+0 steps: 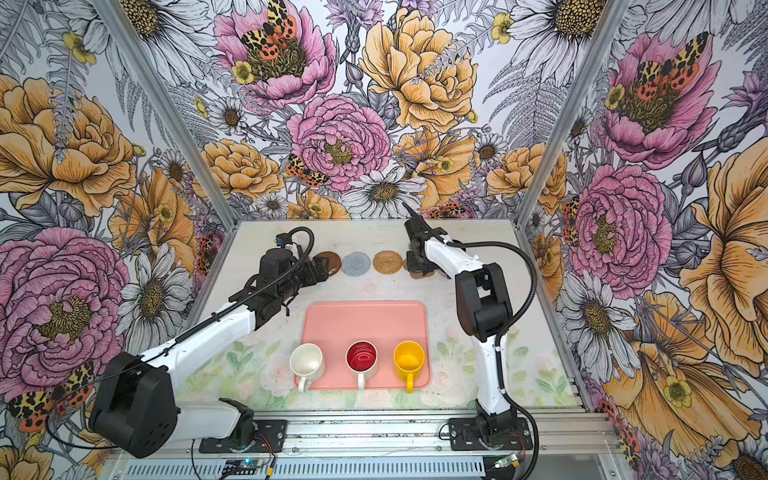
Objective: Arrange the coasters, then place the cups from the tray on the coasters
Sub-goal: 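Set the speckled mug on the paw-print coaster and open the right gripper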
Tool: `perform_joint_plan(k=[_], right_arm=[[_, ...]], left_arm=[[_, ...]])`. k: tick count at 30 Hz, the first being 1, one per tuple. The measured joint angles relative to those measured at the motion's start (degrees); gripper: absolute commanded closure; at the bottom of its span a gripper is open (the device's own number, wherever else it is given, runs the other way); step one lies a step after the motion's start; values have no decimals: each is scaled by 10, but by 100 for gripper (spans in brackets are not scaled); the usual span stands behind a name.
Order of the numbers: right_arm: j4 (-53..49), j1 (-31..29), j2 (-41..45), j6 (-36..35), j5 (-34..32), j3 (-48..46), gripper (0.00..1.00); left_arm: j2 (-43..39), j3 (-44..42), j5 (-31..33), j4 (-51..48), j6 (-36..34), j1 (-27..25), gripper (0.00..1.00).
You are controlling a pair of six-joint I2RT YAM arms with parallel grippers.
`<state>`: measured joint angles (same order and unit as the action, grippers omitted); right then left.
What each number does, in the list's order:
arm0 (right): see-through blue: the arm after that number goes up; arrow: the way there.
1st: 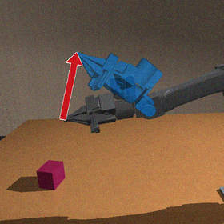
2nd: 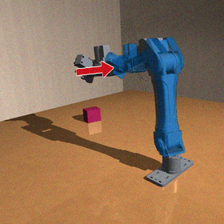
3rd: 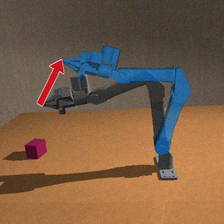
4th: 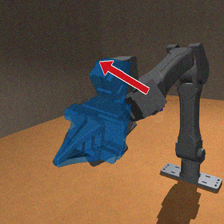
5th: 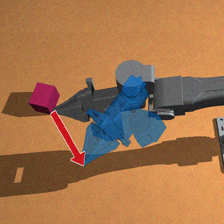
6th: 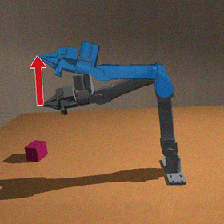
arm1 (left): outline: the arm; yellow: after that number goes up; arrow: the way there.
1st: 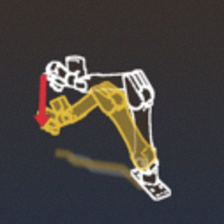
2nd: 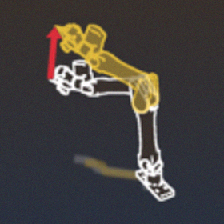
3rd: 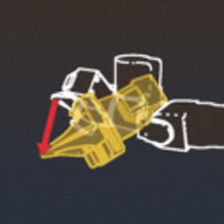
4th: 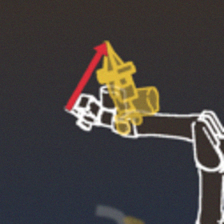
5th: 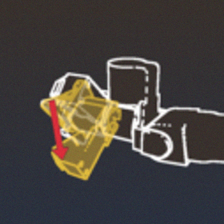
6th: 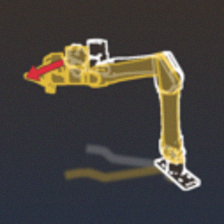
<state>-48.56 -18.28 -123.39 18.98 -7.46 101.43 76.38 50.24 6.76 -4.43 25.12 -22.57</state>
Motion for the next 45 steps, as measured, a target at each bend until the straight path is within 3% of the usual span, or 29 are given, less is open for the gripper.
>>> perform_joint_plan(k=[9, 21, 26, 34, 45], right_arm=[[0, 2, 0, 0, 3, 0, 98], [2, 4, 0, 2, 2, 0, 52], [12, 4, 0, 1, 2, 0, 40], [15, 4, 20, 2, 2, -5, 36], [17, -21, 150, 7, -26, -46, 35]], left_arm=[[0, 0, 0, 0, 0, 0, 1], [0, 0, 0, 0, 0, 0, 1], [0, 0, 0, 0, 0, 0, 1], [-10, 0, 0, -1, 0, 1, 1], [-31, 0, 1, -7, 0, 2, 1]])
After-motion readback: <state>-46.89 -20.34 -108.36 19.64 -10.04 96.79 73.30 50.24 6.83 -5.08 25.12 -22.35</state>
